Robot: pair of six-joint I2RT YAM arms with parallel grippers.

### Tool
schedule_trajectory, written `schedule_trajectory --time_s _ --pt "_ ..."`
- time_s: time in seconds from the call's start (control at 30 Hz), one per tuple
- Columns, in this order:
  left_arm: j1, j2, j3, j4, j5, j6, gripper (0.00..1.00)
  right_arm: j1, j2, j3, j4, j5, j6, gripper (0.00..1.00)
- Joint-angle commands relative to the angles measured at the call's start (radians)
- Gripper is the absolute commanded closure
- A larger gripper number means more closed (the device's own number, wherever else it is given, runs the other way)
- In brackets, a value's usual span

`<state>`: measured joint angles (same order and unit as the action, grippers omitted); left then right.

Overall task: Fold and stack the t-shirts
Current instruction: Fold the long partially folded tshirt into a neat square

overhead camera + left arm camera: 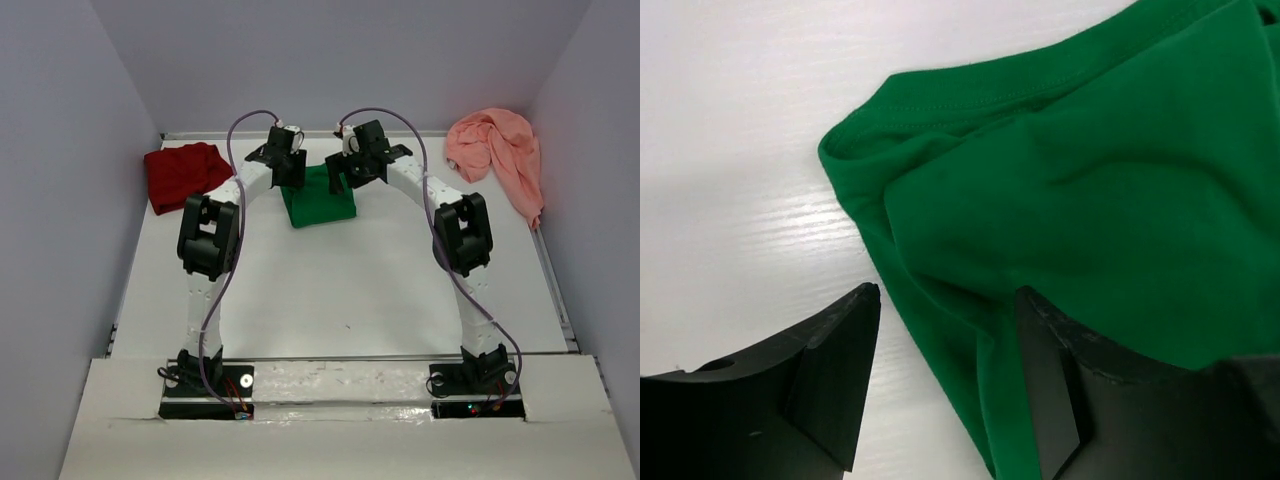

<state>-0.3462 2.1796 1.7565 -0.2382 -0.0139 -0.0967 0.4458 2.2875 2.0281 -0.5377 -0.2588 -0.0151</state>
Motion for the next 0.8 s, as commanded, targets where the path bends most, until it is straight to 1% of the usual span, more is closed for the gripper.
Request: schedule_trajectory --time_s 0.0,0.17,0.27,0.33,0.4,0.5,0.6,0.77 --pt "0.001 -0.033 0.051 -0.139 -0.032 -0.028 0.35 -0.001 0.001 0.024 -0.002 -0.002 -0.026 0.16" --pt "0.004 -0.092 0.009 -0.153 -0.064 -0.051 0.33 -0.001 0.000 0.011 -0.001 0.001 -0.032 0.16" --pt "0.009 -0.129 -0.057 -0.142 -0.069 -0.074 0.29 -0.001 -0.013 0.000 0.004 0.003 -0.042 0.16" --pt "0.013 -0.168 -0.136 -0.095 -0.055 -0.090 0.27 -0.001 -0.023 -0.014 0.010 0.012 -0.048 0.15" --pt "0.025 -0.210 -0.202 -0.055 -0.018 -0.104 0.25 -0.001 -0.025 -0.017 0.016 0.016 -0.046 0.15" --pt "0.033 -0.241 -0.259 -0.023 0.067 -0.124 0.21 -0.001 -0.025 -0.019 0.018 0.010 -0.046 0.15" --pt "0.045 -0.239 -0.285 0.011 0.130 -0.144 0.21 -0.001 -0.023 -0.012 0.018 0.003 -0.045 0.15" --pt "0.053 -0.195 -0.259 0.008 0.202 -0.153 0.21 -0.001 -0.026 -0.009 0.016 -0.013 -0.040 0.15"
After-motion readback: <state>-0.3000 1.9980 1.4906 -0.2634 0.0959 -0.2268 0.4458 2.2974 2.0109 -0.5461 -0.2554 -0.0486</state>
